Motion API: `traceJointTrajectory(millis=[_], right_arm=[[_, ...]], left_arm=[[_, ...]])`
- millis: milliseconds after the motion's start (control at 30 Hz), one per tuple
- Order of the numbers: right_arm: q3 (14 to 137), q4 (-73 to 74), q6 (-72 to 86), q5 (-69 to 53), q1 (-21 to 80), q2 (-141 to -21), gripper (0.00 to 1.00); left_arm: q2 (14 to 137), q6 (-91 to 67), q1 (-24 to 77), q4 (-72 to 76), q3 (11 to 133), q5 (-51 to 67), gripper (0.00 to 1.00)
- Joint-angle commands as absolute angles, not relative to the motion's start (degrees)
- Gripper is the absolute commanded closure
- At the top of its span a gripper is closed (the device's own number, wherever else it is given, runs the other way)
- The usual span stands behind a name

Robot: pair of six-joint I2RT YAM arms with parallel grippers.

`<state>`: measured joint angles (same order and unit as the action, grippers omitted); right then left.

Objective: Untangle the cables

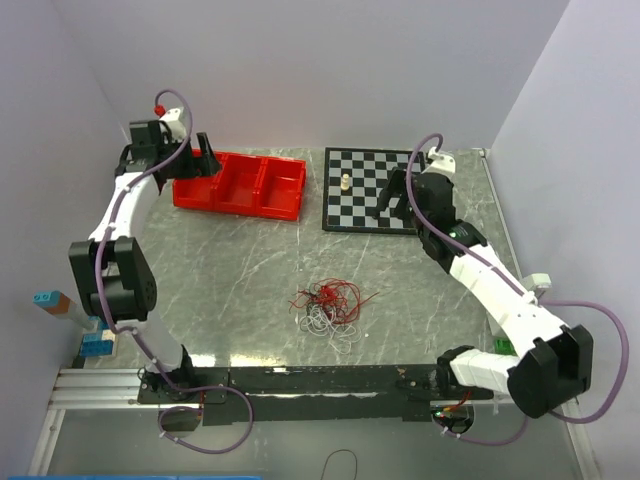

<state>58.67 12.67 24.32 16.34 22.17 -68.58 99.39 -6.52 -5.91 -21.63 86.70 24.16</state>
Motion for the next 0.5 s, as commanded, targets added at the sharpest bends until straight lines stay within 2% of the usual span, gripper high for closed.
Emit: traceJointTrajectory(millis=[0, 467], right_arm=[[57.48, 11.16, 22.94, 19.77, 23.99, -66.44, 0.00], [53.09, 8.53, 21.01, 21.89, 29.26, -63.81, 0.01]], left_arm=[[102.73, -5.97, -3.69, -18.02, 90.43, 15.21, 0.03], [122.16, -8.26, 1.76, -19.60, 106.52, 0.18, 0.03]])
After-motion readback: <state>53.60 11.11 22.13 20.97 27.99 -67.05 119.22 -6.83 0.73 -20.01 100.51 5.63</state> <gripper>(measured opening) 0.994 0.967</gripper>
